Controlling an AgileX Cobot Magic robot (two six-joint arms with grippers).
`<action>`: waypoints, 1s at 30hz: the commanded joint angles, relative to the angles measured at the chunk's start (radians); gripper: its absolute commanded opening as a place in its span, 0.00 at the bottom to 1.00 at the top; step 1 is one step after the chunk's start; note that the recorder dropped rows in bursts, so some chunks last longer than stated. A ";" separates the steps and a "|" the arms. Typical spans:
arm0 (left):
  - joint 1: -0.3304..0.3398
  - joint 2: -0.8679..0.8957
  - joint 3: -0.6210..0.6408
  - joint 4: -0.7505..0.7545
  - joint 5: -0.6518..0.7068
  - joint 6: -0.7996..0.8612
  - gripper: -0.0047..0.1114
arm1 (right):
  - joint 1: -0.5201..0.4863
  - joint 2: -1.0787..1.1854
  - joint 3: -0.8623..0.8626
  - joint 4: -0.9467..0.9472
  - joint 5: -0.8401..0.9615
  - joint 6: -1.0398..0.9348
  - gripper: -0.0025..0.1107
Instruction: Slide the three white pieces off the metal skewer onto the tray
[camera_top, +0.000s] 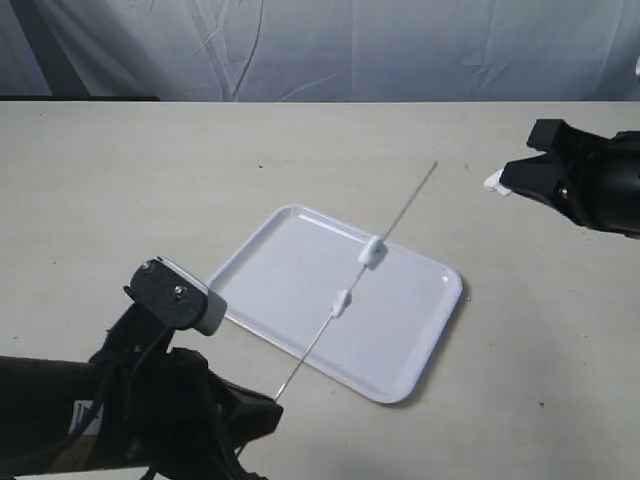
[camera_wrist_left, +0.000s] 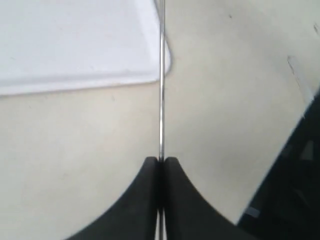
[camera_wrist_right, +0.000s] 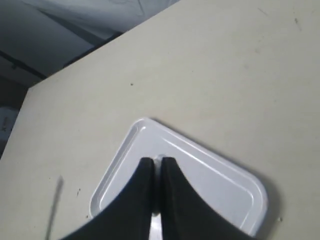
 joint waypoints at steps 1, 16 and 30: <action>-0.005 -0.040 0.003 0.017 0.125 -0.026 0.04 | 0.037 0.072 0.029 -0.027 0.048 -0.013 0.02; -0.005 -0.040 0.003 0.014 0.139 -0.026 0.04 | 0.352 0.455 -0.059 0.075 0.044 -0.153 0.02; 0.171 -0.033 0.003 0.026 -0.012 -0.026 0.04 | 0.382 0.433 -0.088 0.075 0.036 -0.149 0.48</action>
